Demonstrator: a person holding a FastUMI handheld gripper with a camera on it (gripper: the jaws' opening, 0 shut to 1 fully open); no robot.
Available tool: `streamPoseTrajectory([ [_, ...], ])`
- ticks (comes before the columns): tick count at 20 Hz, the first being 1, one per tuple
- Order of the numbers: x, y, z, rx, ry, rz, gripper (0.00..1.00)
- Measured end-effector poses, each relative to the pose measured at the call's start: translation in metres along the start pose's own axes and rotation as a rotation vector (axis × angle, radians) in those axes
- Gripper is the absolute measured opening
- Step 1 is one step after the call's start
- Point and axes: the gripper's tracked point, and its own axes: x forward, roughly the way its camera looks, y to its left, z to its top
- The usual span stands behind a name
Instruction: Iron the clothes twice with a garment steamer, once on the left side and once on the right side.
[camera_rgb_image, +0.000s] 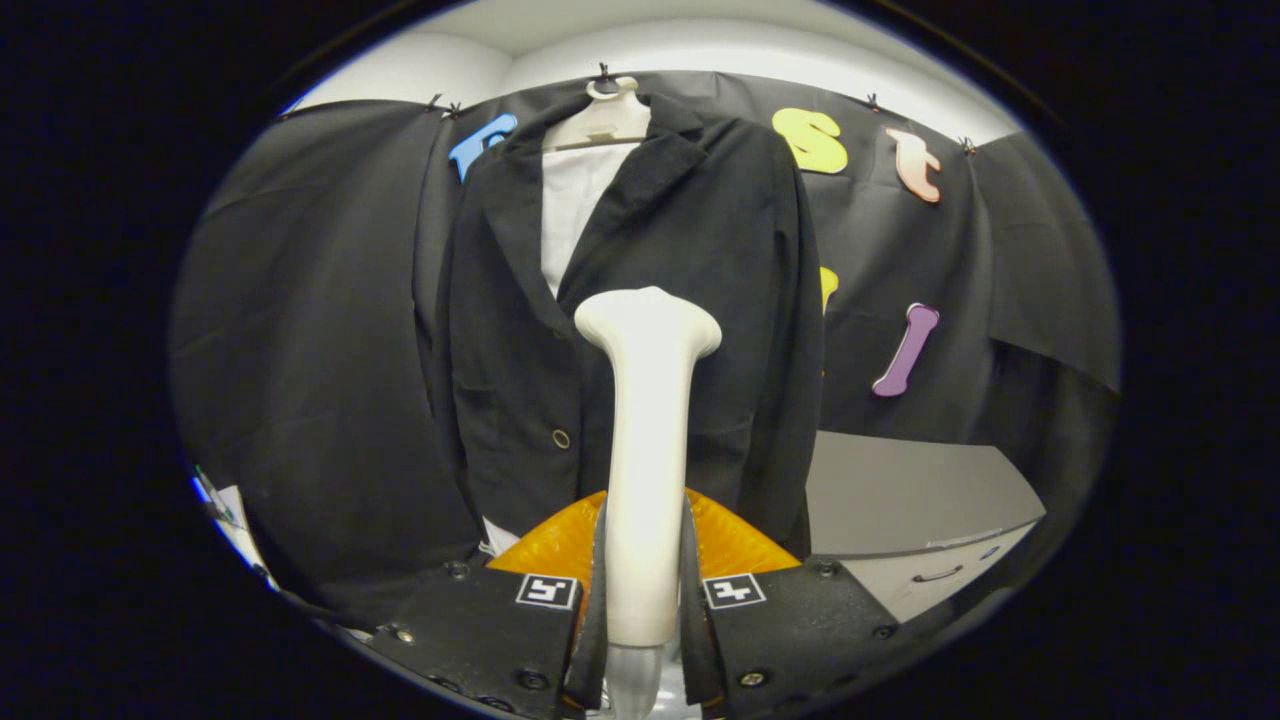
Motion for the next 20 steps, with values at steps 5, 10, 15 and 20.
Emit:
streamPoseTrajectory([
  [5, 0.001, -0.004, -0.026, -0.010, 0.038, -0.006, 0.33],
  [10, 0.002, -0.003, -0.051, -0.016, 0.076, -0.004, 0.33],
  [15, 0.006, -0.002, -0.075, -0.009, 0.120, 0.003, 0.33],
  [20, 0.009, 0.000, -0.097, -0.008, 0.166, 0.014, 0.33],
])
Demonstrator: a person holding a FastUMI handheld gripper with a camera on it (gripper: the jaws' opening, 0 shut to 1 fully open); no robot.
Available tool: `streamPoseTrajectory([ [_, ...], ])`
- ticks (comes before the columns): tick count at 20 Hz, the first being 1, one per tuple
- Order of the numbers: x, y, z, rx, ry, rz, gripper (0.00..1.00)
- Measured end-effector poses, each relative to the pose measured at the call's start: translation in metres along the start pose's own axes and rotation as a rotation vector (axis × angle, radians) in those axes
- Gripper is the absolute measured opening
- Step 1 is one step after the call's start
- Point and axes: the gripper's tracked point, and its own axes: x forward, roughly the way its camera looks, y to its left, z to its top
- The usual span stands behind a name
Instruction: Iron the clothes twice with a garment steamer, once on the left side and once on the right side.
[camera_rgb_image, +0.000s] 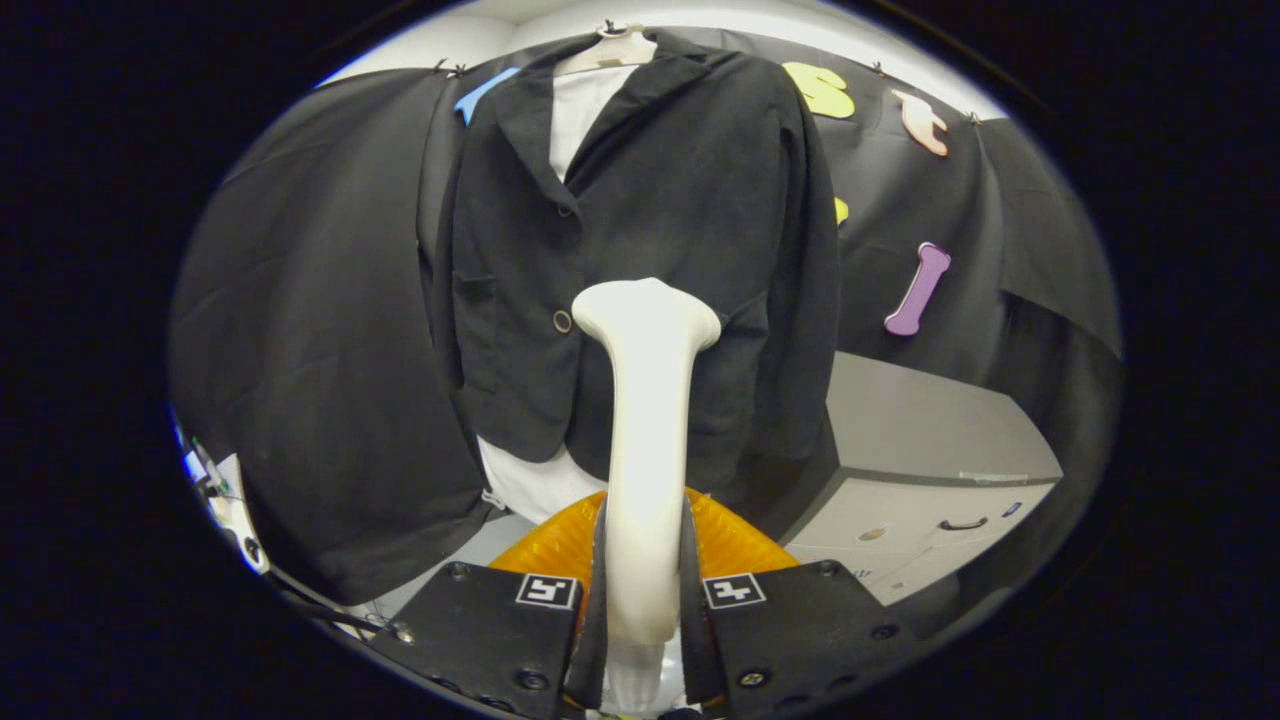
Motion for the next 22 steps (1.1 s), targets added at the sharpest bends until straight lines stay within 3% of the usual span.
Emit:
streamPoseTrajectory([
  [13, 0.021, -0.005, -0.055, 0.035, 0.106, 0.012, 0.33],
  [22, -0.021, -0.011, -0.019, 0.068, 0.022, 0.004, 0.32],
])
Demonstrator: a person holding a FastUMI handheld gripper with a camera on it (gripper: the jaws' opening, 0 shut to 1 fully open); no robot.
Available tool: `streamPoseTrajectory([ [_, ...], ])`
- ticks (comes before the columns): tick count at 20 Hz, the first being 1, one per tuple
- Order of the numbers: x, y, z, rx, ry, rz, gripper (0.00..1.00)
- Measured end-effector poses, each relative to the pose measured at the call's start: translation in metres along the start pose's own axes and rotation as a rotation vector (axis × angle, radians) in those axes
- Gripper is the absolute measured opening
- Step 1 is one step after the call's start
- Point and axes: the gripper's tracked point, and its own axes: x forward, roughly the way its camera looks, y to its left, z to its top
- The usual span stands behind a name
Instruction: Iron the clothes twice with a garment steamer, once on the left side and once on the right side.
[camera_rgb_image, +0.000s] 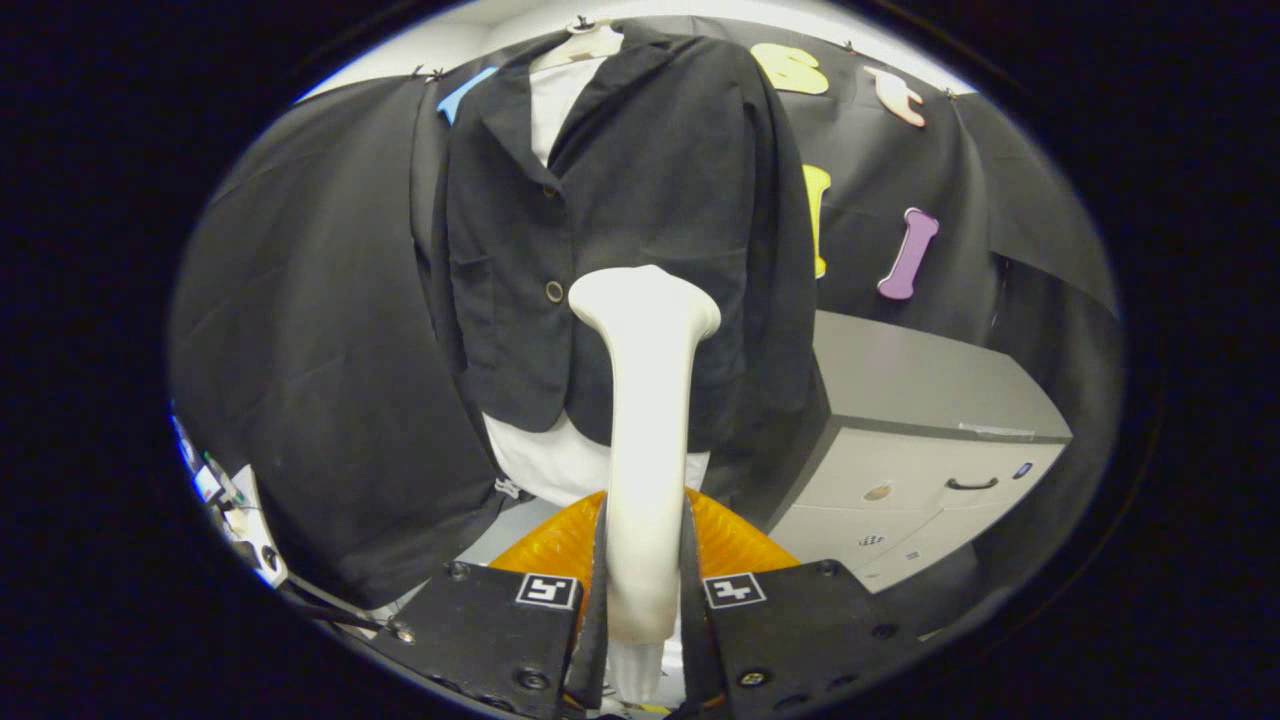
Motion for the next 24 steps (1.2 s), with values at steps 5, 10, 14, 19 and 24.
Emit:
streamPoseTrajectory([
  [5, -0.041, 0.005, 0.035, 0.006, -0.080, 0.005, 0.33],
  [10, -0.076, 0.027, 0.087, -0.004, -0.193, 0.034, 0.33],
  [14, -0.097, 0.058, 0.133, -0.032, -0.285, 0.086, 0.33],
  [19, -0.097, 0.108, 0.173, -0.077, -0.354, 0.158, 0.33],
  [24, -0.083, 0.153, 0.203, -0.097, -0.378, 0.208, 0.33],
])
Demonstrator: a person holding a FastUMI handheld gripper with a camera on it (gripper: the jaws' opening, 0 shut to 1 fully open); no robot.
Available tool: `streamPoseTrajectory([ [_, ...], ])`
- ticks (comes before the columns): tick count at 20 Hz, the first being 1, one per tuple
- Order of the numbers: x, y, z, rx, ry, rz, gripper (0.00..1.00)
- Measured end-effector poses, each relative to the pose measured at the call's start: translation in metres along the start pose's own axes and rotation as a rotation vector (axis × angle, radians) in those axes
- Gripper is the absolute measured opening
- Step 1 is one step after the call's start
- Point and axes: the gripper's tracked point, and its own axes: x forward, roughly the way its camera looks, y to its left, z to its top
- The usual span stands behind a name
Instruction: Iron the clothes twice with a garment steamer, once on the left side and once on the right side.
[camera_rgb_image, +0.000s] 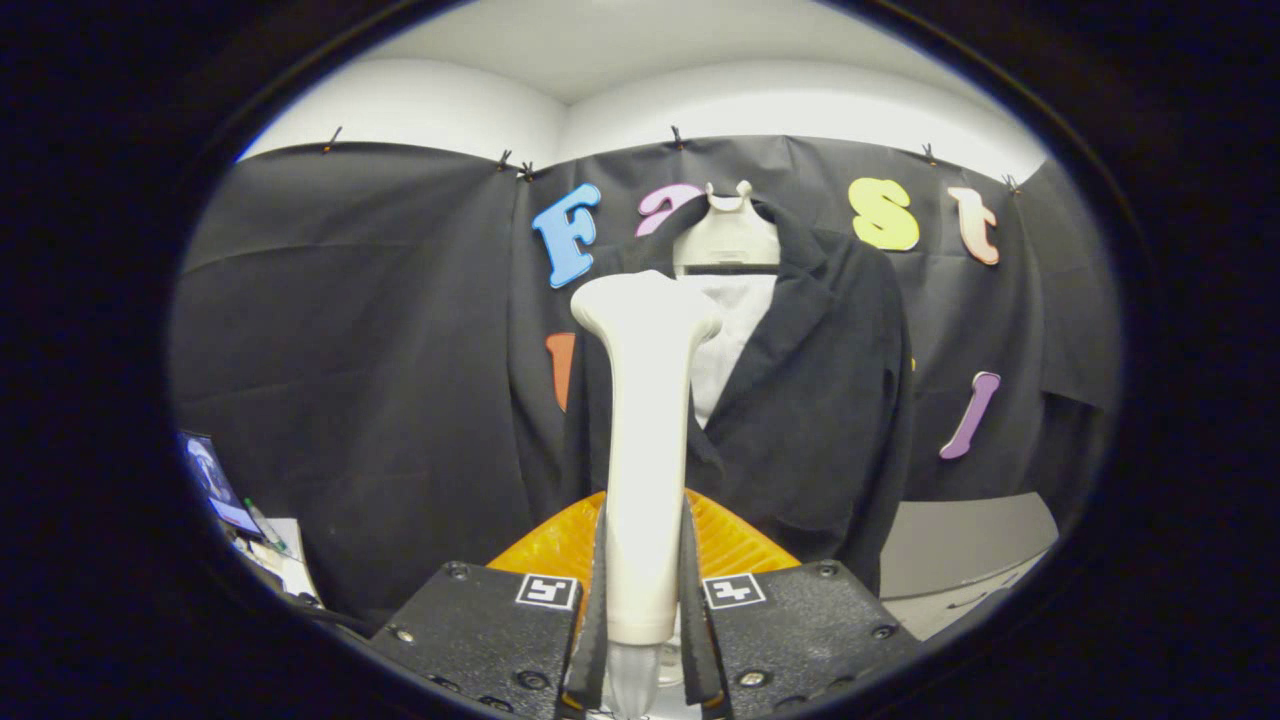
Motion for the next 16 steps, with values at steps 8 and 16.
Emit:
streamPoseTrajectory([
  [8, 0.071, 0.020, 0.041, -0.043, -0.037, 0.001, 0.33],
  [16, 0.101, 0.031, 0.019, -0.103, 0.010, 0.007, 0.33],
])
